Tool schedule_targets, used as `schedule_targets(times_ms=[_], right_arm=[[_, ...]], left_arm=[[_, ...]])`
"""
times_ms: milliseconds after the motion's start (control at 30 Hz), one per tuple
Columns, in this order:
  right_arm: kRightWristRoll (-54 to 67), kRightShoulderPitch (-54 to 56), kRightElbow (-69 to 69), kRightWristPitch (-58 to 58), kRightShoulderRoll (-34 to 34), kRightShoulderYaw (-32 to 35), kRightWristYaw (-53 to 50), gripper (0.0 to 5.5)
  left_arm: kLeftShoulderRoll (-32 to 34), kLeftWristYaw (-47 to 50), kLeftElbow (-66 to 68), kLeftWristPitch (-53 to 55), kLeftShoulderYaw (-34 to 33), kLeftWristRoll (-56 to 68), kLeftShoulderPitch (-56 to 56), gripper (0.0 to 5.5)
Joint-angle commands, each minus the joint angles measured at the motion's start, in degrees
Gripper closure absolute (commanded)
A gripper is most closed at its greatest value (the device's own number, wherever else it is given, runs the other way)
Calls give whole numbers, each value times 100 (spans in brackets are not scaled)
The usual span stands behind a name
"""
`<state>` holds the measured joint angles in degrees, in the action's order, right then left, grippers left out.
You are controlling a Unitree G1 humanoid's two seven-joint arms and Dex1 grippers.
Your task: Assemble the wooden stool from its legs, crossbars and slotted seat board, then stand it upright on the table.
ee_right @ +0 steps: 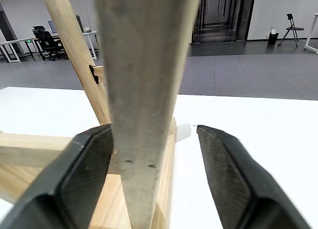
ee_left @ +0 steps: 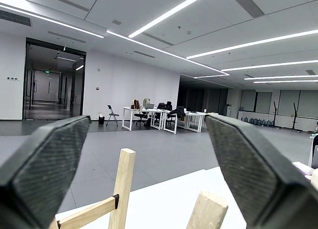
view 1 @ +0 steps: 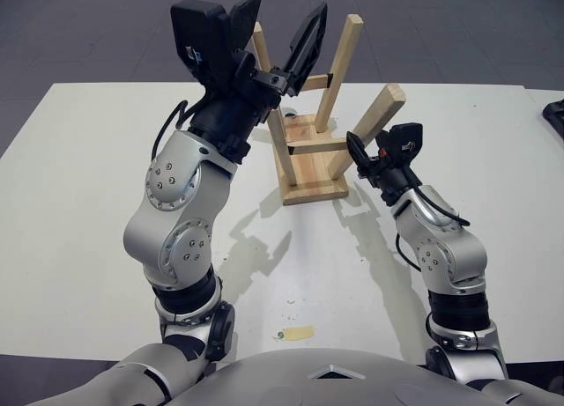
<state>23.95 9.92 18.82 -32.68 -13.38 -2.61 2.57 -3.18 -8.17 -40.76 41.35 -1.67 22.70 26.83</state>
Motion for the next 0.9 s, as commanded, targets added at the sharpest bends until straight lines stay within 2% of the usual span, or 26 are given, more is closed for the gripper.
schedule_targets(times_ms=[33, 100, 233, 333, 400, 467, 533, 633, 767, 833, 900], right_arm=[[307, -410, -45, -183, 20, 89, 510, 187], [922, -424, 405, -69, -81, 437, 1071, 152], [2121, -169, 884, -155, -470, 1299, 1852, 94], [2666, 67, 999, -244, -1003, 1905, 2171, 43], [3128, 344, 1097, -232, -1212, 2338, 2093, 12], [3215, 951, 1018, 24, -1075, 2571, 1537, 12], [2868, 1753, 761, 553, -680, 2557, 882, 12], [2287, 2661, -11, 728, -249, 2216, -5, 12], [2110, 3647, -370, 1332, 99, 2330, -445, 12], [2171, 3836, -374, 1309, 167, 2310, -576, 12], [2111, 3701, -326, 950, 160, 2041, -663, 12]], left_arm=[[73, 54, 44, -172, 42, 35, 1, 52], [99, 76, 6, -210, 45, 46, -35, 14], [216, 197, -6, -191, -63, 20, -109, 10], [506, 313, -127, -33, -390, 26, -162, 10], [712, 423, -158, 111, -757, 99, -117, 10], [820, 620, -19, 225, -1047, 110, 74, 10], [1032, 754, 394, 263, -1062, -107, 391, 10], [1307, 956, 1225, 214, -1039, -435, 1088, 10], [1567, 959, 1732, -334, -1215, -503, 2327, 10], [1604, 933, 1753, -471, -1180, -497, 2624, 10], [1616, 831, 1745, -14, -898, -415, 2448, 10]])
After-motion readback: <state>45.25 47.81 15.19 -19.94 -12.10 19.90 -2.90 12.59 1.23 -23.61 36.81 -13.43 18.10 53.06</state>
